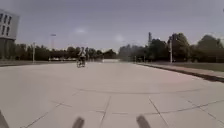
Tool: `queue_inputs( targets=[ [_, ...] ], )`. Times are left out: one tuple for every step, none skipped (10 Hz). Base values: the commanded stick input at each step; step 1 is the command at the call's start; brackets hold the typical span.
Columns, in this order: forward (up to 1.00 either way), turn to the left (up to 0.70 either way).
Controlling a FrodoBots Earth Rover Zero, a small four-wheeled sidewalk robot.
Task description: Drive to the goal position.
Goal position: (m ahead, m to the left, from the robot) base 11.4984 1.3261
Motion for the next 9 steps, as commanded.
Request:
queue_inputs(
  targets=[
    [0.7, 0.0],
    [0.7, 0.0],
    [0.7, 0.0],
    [0.7, 0.0],
    [0.7, 0.0],
    [0.7, 0.0],
    [0.7, 0.0],
    [0.7, 0.0],
    [0.7, 0.0]
  ],
)
